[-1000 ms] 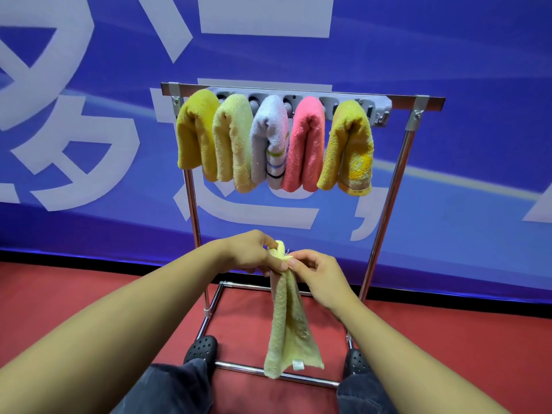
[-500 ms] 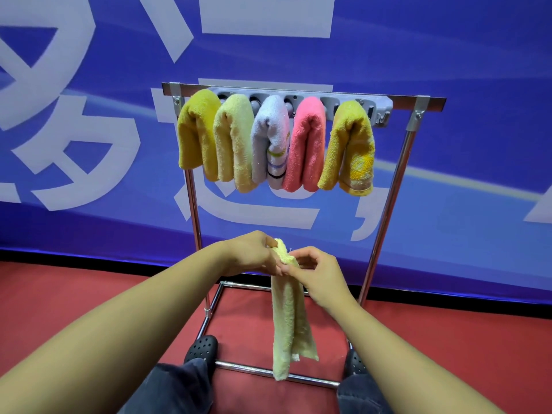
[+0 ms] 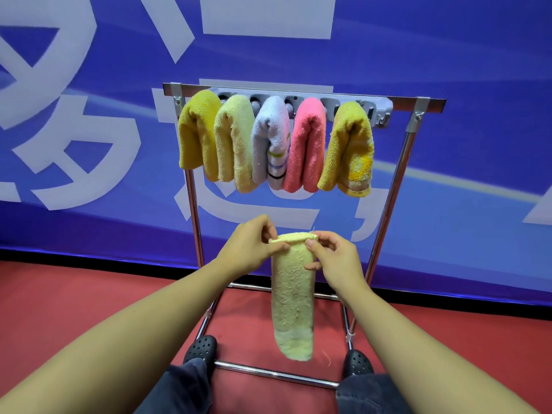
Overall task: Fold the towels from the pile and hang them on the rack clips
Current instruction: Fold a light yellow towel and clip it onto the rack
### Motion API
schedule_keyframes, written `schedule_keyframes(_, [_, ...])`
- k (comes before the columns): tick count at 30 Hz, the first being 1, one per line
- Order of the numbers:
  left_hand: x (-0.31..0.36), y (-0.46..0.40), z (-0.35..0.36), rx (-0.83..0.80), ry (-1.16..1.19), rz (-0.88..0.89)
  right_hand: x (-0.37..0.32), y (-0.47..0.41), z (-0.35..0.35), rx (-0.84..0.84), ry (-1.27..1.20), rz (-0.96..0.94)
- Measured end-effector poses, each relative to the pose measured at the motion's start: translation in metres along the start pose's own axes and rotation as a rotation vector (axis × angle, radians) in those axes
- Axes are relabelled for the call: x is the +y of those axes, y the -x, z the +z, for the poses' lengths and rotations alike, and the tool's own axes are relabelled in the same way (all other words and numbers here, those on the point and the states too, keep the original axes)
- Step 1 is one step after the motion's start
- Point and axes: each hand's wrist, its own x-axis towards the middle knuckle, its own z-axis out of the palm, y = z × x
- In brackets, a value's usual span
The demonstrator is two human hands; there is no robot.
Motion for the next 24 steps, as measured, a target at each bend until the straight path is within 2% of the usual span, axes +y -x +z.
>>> schedule_keyframes(3, [0.000,0.001,0.004,0.035,0.205,-0.006,-0.008,0.000,0.002,-0.024,-0.110,-0.004])
schedule_keyframes(10, [0.003,0.014,0.012,-0.103,0.605,-0.069,-0.017,0.002,0.008,-0.113,-0.228,-0.027])
schedule_keyframes(16, [0.016,0.012,0.022,0.010,0.692,-0.120,-0.021,-0.004,0.009,-0.116,-0.256,-0.039])
schedule_keyframes(21, [0.029,0.014,0.030,0.019,0.807,-0.084,-0.024,-0.005,0.012,-0.084,-0.421,-0.014])
schedule_keyframes(24, [0.031,0.013,0.030,0.036,0.788,-0.073,-0.023,-0.007,0.010,-0.077,-0.389,-0.018])
